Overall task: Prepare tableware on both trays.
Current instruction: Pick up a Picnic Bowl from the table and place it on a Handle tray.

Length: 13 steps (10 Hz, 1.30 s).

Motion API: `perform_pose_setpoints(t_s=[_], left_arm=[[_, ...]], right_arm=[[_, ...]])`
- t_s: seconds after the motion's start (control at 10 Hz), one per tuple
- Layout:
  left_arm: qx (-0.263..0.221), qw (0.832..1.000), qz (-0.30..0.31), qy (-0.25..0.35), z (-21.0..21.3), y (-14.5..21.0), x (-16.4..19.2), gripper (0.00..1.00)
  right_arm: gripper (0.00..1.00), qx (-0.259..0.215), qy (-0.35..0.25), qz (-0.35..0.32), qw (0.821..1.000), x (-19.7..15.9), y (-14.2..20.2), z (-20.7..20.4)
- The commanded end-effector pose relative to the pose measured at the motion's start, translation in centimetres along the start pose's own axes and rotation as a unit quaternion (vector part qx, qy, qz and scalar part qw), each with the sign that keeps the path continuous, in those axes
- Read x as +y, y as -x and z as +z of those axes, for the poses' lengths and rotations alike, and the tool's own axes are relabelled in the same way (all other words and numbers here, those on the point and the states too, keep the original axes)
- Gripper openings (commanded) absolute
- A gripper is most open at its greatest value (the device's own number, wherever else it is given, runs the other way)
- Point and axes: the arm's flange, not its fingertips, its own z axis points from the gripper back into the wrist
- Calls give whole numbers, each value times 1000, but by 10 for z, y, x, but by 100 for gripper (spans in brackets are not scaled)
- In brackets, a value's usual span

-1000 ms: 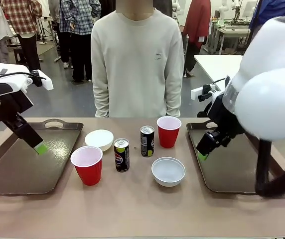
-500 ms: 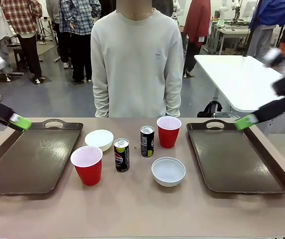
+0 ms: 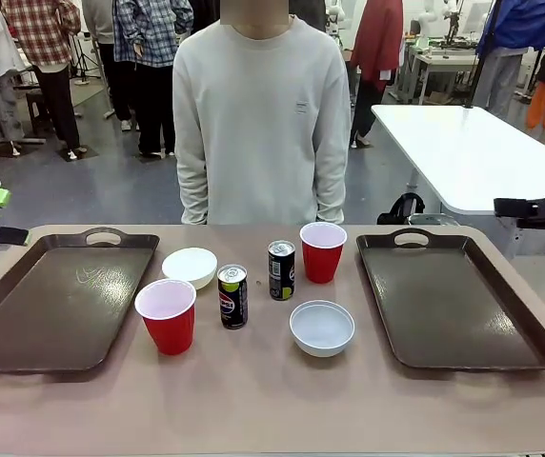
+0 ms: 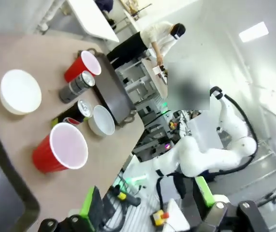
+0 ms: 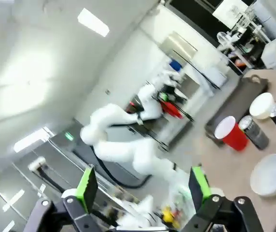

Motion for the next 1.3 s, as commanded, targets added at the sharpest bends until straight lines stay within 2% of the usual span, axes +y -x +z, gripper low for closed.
perform_pose_setpoints(t_s=[0.0,0.1,0.3,0.7,0.8,1.2], left_arm=[[21,999,8,-31,-30,34,-6,100],[32,998,18,-52,-29,29,-8,100],[54,996,27,-72,-23,26,-9,100],[49,993,35,-102,-22,27,-10,100],[48,995,27,-83,-16,3,-5,100],[48,995,27,-83,-16,3,-5,100]], right_arm=[[100,18,33,-67,997,-19,55,-46],[100,38,60,-107,992,-24,52,-47],[100,57,92,-137,985,-27,52,-53],[100,69,138,-147,977,-21,52,-54],[100,62,103,-146,982,-47,6,-35],[100,62,103,-146,982,-47,6,-35]])
